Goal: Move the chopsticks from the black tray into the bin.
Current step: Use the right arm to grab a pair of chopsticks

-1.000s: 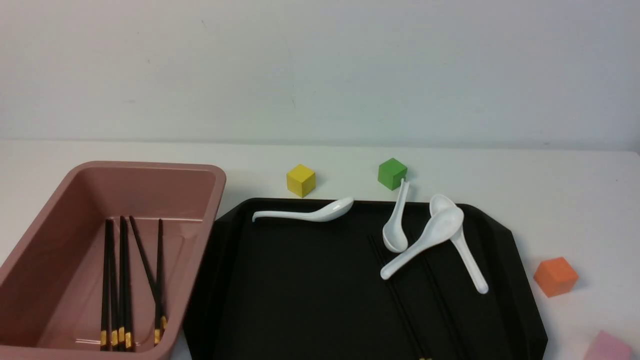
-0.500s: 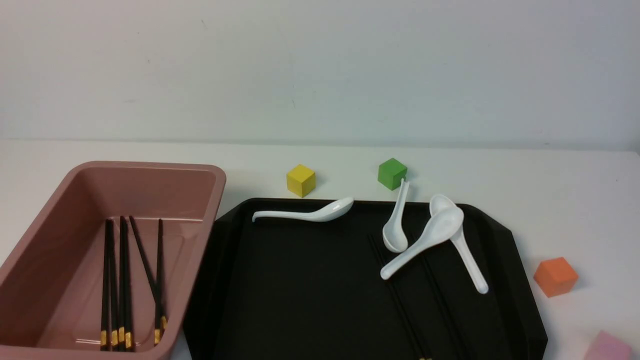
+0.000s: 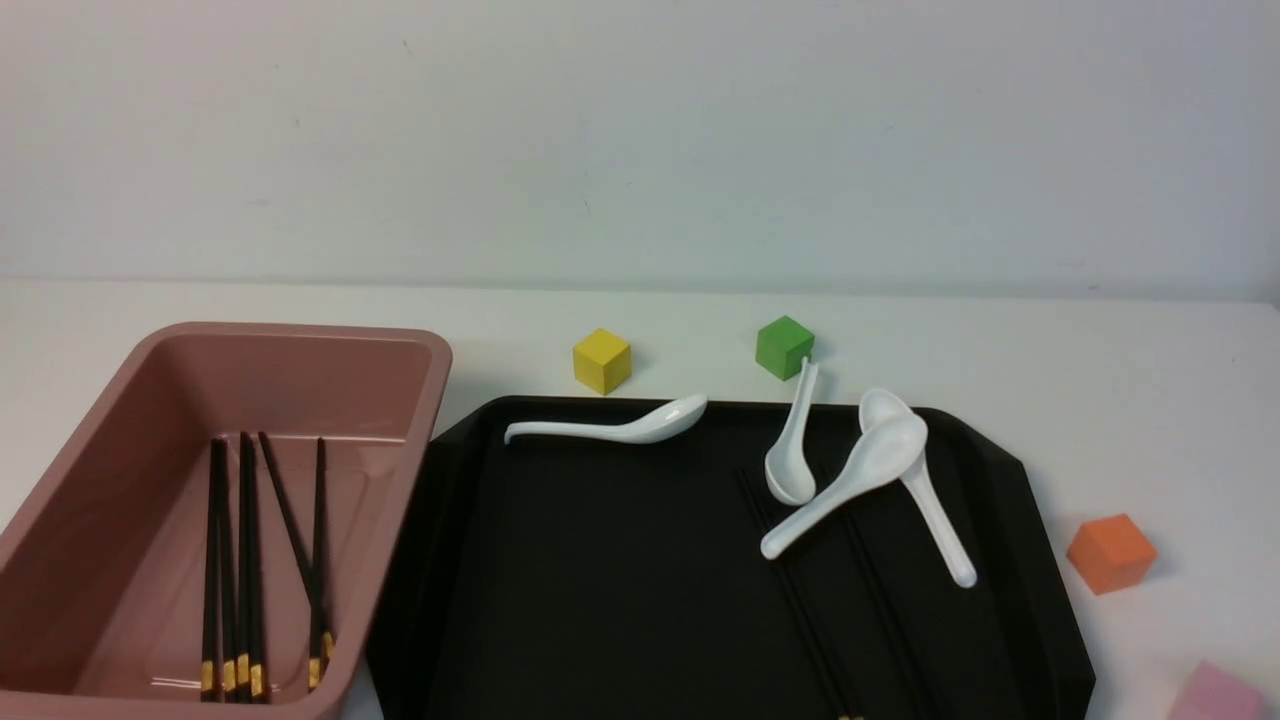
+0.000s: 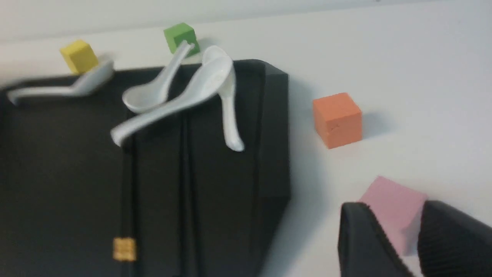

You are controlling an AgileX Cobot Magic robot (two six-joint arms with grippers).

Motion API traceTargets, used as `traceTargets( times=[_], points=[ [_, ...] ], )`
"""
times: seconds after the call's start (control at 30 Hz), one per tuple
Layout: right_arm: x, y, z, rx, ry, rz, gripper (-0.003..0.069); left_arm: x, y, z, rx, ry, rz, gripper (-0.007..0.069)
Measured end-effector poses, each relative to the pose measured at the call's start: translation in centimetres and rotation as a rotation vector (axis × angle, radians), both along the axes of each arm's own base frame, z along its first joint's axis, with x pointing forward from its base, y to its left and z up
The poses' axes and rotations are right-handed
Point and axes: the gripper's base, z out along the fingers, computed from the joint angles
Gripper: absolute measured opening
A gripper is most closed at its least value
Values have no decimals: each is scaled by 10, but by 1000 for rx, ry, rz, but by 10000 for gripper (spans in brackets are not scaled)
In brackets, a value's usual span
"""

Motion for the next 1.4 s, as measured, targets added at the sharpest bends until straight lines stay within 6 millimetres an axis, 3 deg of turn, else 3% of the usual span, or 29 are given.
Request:
traceTargets(
  times=[0.13, 0.47, 0.67, 0.7, 0.8, 0.93, 1.03, 1.27, 1.4],
  points=[
    [-1, 8, 2, 396, 46, -15, 240, 0, 0, 0, 0, 0, 0, 43],
    [-1, 14, 12, 706, 42, -2, 240, 0, 0, 0, 0, 0, 0, 51],
    [-6, 17, 86, 501, -111, 117, 209, 0, 0, 0, 0, 0, 0, 58],
    [1, 21, 101, 411, -61, 149, 169, 0, 0, 0, 0, 0, 0, 59],
    [22, 29, 115, 245, 153, 241, 48, 0, 0, 0, 0, 0, 0, 61],
    [56, 41, 98, 142, 619, 394, -10, 0, 0, 0, 0, 0, 0, 69],
    [76, 45, 79, 127, 808, 468, -4, 0, 0, 0, 0, 0, 0, 72],
    [115, 82, 47, 95, 916, 663, 130, 0, 0, 0, 0, 0, 0, 77],
    [141, 124, 38, -40, 930, 715, 243, 0, 0, 0, 0, 0, 0, 78]
  ],
)
